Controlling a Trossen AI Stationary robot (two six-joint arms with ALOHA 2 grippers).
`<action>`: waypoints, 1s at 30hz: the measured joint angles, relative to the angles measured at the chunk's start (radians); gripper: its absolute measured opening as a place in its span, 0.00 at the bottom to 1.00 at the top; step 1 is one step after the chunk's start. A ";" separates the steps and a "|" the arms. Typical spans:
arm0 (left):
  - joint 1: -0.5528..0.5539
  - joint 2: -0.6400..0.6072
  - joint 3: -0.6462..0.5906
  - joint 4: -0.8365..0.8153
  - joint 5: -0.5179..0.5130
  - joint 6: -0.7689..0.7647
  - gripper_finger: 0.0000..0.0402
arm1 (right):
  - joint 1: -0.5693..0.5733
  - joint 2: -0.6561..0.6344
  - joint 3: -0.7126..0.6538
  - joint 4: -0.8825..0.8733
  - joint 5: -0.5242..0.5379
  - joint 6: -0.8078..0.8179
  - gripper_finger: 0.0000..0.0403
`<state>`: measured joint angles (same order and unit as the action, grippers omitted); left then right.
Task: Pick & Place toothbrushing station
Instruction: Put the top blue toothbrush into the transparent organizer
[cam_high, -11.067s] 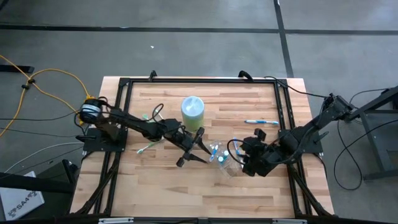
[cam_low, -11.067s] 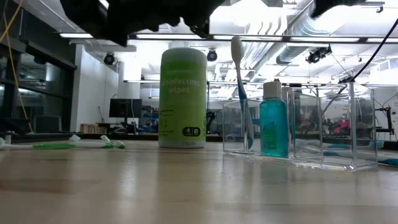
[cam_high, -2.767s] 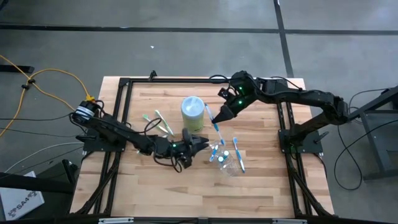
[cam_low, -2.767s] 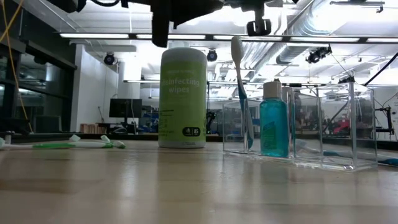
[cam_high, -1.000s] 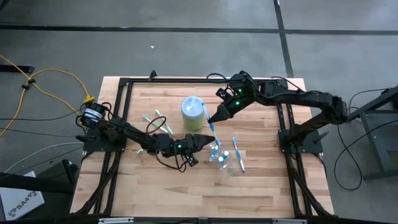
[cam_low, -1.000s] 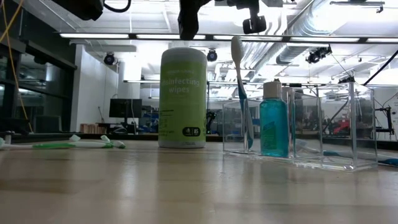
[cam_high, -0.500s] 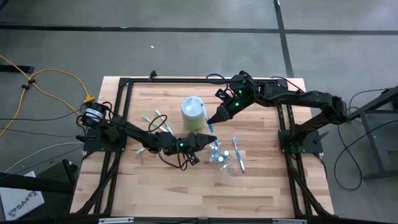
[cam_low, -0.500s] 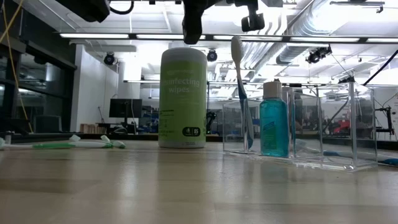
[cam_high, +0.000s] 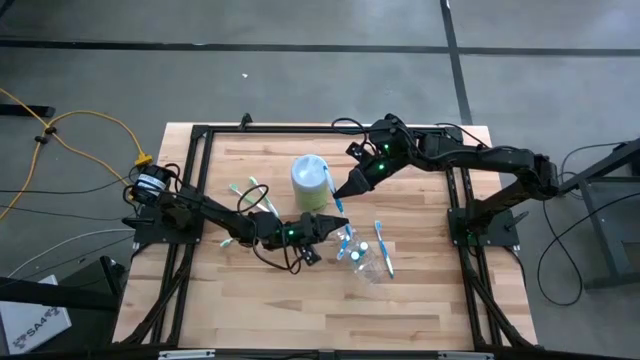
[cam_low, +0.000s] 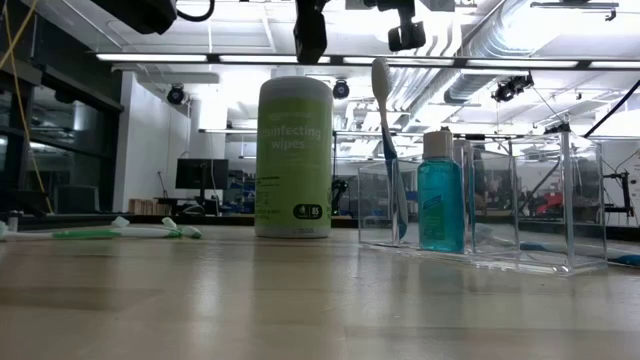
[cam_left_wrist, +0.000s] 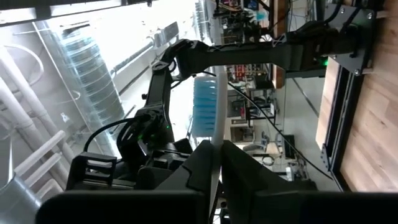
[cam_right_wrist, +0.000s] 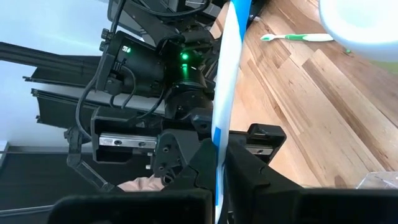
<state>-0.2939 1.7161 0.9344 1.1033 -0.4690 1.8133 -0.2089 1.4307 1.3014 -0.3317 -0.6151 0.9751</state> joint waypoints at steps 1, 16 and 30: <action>0.000 0.000 0.000 0.000 0.000 0.000 0.05 | 0.000 0.000 0.000 0.000 0.000 0.001 0.02; 0.004 0.001 0.000 0.002 0.003 0.014 0.01 | 0.000 0.000 0.000 0.000 -0.002 0.000 0.04; 0.001 0.001 0.000 0.005 -0.003 -0.031 0.01 | 0.001 0.000 0.000 0.019 0.004 -0.037 0.18</action>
<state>-0.2928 1.7168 0.9348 1.1078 -0.4717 1.7827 -0.2081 1.4307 1.3014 -0.3127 -0.6116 0.9379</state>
